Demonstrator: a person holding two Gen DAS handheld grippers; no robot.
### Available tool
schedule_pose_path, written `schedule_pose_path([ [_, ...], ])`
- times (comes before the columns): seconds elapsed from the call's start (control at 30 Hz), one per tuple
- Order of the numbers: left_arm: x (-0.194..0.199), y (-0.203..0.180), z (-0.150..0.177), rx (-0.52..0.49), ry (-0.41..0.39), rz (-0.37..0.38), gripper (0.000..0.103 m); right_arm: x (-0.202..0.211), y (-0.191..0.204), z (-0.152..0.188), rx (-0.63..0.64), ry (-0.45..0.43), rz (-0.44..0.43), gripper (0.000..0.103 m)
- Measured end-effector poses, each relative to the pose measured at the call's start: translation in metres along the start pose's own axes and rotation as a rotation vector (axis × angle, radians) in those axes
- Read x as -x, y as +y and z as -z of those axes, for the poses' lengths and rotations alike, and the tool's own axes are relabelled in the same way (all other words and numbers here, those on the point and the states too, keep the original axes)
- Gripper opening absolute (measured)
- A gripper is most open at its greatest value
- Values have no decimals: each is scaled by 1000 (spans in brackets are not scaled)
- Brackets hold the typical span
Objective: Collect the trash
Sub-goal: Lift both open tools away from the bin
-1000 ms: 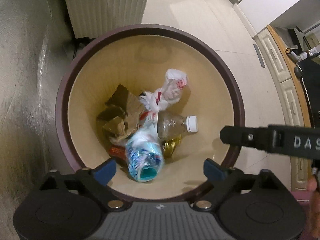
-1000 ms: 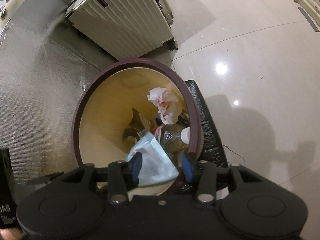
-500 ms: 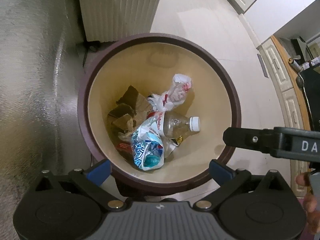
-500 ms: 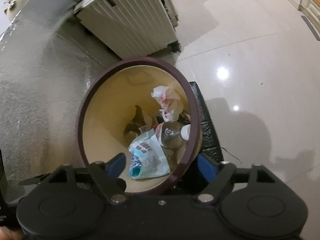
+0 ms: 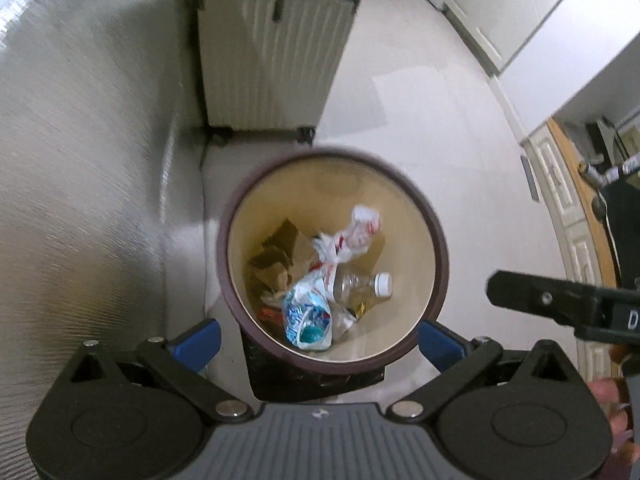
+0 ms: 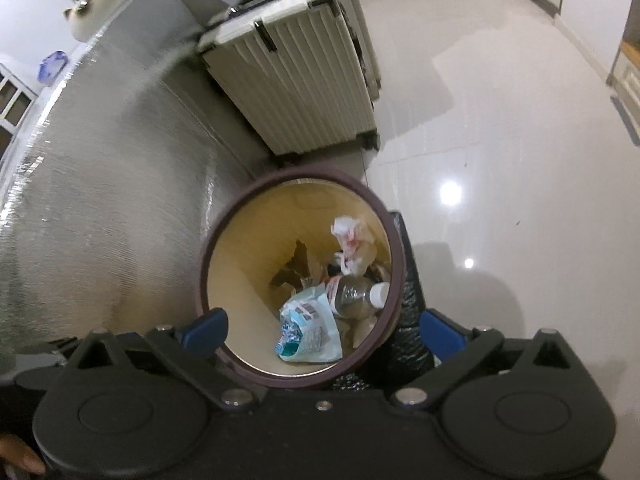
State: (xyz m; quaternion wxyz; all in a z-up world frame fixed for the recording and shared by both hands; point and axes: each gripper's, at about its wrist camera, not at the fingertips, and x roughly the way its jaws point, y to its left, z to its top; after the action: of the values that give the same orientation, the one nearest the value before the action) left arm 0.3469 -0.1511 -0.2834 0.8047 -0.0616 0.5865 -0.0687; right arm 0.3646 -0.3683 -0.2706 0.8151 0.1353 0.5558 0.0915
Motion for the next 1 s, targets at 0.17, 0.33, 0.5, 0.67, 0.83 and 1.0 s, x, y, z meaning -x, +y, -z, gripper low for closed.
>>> schedule_pose_path([
  [0.17, 59, -5, -11, 34, -67, -37, 103, 51, 14, -15, 63, -37, -2, 103],
  [0.33, 119, -9, -18, 75, -123, -57, 103, 104, 28, -31, 92, -99, -11, 103],
  [0.5, 172, -14, -18, 95, -190, -70, 103, 156, 45, -44, 127, -168, -25, 103],
  [0.67, 217, -17, -13, 115, -256, -97, 103, 194, 56, -47, 181, -219, -31, 103],
  [0.83, 250, -22, -3, 119, -293, -132, 103, 221, 64, -45, 215, -241, -29, 103],
  [1.0, 279, -28, 8, 111, -325, -146, 103, 248, 73, -37, 261, -256, -21, 103],
])
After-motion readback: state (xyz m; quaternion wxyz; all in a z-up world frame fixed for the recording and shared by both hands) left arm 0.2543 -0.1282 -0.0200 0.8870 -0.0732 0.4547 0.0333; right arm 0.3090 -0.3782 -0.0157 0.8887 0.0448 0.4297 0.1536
